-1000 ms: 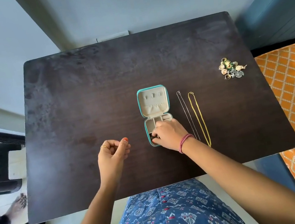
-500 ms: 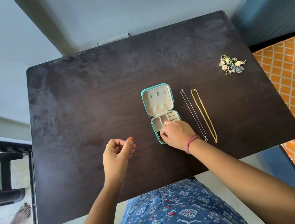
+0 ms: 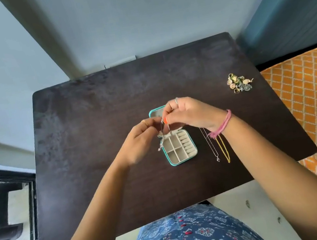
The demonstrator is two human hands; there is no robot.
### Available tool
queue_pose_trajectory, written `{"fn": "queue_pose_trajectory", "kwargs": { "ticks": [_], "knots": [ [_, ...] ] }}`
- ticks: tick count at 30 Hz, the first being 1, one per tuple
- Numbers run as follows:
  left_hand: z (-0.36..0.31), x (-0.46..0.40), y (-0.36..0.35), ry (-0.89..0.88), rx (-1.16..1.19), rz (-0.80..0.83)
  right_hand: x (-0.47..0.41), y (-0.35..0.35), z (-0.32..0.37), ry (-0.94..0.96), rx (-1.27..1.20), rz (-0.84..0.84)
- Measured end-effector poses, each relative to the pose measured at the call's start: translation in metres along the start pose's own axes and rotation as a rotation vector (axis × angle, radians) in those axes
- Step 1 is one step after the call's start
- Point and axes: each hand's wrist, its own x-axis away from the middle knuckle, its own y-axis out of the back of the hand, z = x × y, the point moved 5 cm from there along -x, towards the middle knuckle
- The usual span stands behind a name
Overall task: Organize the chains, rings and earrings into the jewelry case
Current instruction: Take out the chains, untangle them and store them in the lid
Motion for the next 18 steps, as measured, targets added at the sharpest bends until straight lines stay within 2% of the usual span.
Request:
{"fn": "queue_pose_trajectory", "kwargs": {
  "ticks": [3, 9, 13, 18],
  "knots": [
    [-0.02, -0.009, -0.002, 0.05, 0.191, 0.032, 0.006, 0.009, 0.034, 0.035, -0.089, 0.034],
    [-0.052, -0.012, 0.005, 0.009, 0.264, 0.017, 0.007, 0.029, 0.078, 0.159, -0.061, 0.009],
    [-0.069, -0.008, 0.004, -0.005, 0.486, 0.024, 0.005, 0.045, 0.09, 0.222, -0.138, -0.033],
    [-0.083, -0.003, -0.004, 0.014, 0.606, 0.043, 0.0, 0.064, 0.092, 0.241, -0.089, -0.12]
  ]
}}
